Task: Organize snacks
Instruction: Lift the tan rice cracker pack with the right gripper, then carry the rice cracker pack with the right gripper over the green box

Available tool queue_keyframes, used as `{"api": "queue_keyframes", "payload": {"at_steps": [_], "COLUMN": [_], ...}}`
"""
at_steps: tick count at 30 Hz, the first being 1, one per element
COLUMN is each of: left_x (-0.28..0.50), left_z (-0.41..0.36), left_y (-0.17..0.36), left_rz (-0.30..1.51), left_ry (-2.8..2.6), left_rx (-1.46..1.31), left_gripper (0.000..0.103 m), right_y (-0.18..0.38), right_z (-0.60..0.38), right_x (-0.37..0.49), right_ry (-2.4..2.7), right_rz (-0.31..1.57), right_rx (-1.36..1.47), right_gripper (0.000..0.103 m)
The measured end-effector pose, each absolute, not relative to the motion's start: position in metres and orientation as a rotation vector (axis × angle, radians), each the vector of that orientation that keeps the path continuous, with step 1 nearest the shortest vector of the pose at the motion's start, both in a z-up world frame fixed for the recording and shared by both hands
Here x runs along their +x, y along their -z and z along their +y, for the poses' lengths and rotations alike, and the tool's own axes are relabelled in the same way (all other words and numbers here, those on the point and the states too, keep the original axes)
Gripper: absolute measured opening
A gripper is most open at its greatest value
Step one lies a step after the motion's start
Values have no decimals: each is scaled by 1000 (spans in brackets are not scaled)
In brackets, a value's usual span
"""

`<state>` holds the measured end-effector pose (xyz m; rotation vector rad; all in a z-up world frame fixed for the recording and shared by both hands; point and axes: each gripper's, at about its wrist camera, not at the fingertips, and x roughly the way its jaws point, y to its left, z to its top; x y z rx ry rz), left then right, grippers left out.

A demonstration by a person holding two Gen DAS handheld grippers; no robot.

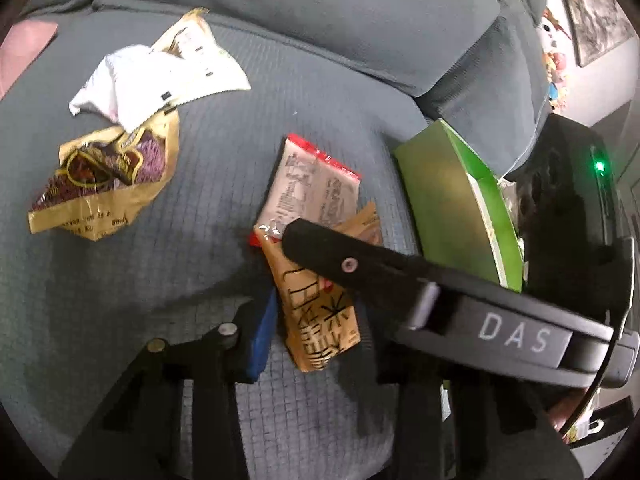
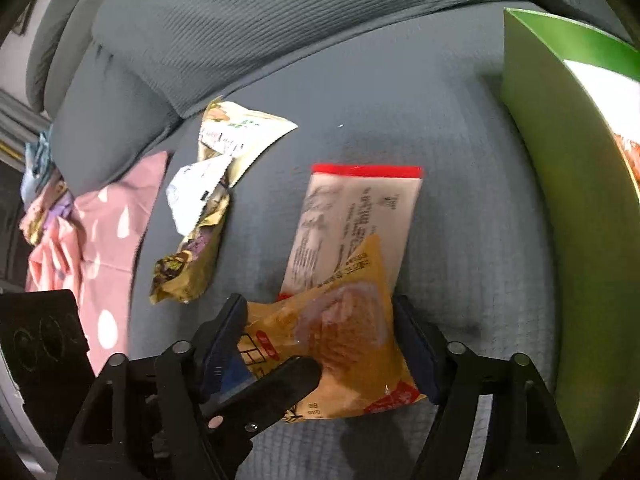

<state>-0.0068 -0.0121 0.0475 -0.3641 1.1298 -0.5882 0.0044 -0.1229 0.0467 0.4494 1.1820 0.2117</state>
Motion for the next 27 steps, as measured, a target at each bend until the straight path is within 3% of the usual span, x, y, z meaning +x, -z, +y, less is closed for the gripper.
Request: {"api": "queue_keyframes", "payload": {"at_steps": [27], "left_x": [-40], "left_z": [-12], "left_y": [-89], "left_rz": [754], "left_ry": [694], "left_rx": [-286], "left_gripper": [35], "right_y": [-120], "right_z": [-125], "right_x": [-41], "right_ry": [-198], "right_rz": [839], "right_rx": [358], "right_gripper": [73]}}
